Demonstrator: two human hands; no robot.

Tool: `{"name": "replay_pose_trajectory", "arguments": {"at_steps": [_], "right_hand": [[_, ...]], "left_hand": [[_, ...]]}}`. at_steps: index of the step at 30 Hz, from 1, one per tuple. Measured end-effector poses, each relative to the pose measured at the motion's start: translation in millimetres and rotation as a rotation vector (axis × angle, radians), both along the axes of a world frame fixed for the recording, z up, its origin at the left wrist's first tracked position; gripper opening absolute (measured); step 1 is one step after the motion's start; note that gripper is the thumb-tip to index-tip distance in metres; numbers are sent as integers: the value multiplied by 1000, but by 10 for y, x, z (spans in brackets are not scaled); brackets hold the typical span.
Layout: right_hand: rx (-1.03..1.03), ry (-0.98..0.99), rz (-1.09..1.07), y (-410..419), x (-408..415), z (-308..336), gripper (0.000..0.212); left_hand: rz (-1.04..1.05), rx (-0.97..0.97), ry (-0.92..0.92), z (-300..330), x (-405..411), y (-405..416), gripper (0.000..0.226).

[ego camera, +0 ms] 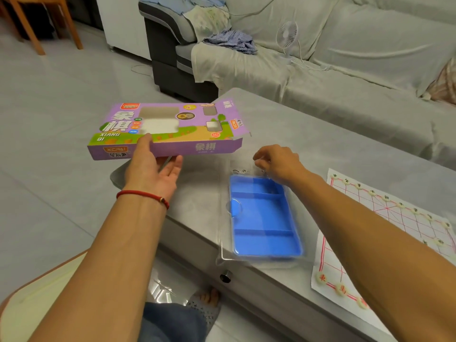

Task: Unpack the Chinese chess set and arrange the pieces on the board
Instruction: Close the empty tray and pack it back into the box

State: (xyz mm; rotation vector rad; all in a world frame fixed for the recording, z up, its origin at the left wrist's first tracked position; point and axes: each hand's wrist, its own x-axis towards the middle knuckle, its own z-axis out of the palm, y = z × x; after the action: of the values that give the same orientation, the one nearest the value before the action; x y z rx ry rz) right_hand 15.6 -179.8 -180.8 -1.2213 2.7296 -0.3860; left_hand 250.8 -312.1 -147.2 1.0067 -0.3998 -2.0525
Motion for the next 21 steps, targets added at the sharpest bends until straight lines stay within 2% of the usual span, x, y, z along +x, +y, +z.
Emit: {"name": "replay_pose_trajectory", "arguments": {"at_steps": [3, 6, 10, 15, 18, 21], "right_hand": [[44, -13, -124, 117, -26, -17, 19], [44, -9, -229, 258, -14, -67, 23], [-4, -6, -276, 501, 104, -100, 28], [26, 77, -234, 724, 279, -21, 32], [26, -21, -223, 759, 404, -32, 40], [39, -162, -228, 757, 470, -72, 33]], "left_hand": [[1, -31, -24, -65, 87, -11, 26], [-12, -64, -51, -139, 222, -10, 42], [-82, -113, -78, -186, 439, 27, 40], [-111, -122, -68, -232, 645, 75, 37], [-111, -135, -58, -232, 704, 137, 32], [-104, -139, -25, -229, 730, 181, 36]]}}
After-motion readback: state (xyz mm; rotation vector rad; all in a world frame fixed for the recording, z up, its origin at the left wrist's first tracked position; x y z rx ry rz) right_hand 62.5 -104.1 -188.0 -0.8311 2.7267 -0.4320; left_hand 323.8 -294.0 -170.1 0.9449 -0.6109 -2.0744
